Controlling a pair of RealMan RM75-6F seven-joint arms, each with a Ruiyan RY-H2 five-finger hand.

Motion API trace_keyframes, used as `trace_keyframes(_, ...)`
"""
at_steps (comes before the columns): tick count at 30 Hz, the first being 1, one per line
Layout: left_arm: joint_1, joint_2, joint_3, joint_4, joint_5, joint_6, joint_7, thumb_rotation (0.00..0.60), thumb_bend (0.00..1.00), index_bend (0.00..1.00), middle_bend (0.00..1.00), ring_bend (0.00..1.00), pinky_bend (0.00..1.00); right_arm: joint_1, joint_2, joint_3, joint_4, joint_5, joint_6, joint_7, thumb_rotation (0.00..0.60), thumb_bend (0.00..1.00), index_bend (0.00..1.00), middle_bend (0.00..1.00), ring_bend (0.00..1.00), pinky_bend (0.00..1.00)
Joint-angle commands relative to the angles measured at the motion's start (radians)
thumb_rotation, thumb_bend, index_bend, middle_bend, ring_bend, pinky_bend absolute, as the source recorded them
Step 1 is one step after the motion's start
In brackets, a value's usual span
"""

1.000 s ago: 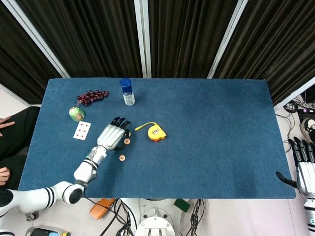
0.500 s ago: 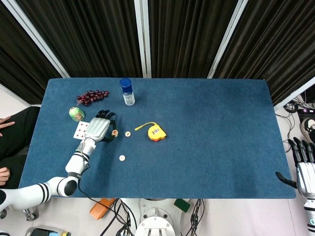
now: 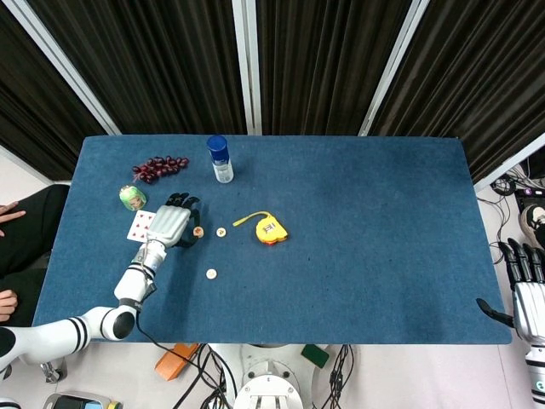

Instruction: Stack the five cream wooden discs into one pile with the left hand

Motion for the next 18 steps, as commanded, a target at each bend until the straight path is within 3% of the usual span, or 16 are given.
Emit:
trace_keyframes(1,0.000,-0.001,0.000,0.001,0.001,0.001,-0.003,0.600,0.35,0.52,0.11,0.00,0.00,0.000,0.000,0.000,-0.001,0.000,-0.001,-0.001,0.600,0.21,0.00,0.09,0.00,0.01)
trace_keyframes(18,-0.004,-0.008,0.004,0.017,-0.008,-0.005,0.000,0.600,0.34,0.48,0.11,0.00,0.00,0.002,0.001,0.002,-0.005,0.003,-0.006,-0.006,0.600,0.21,0.00,0.09,0.00,0.01)
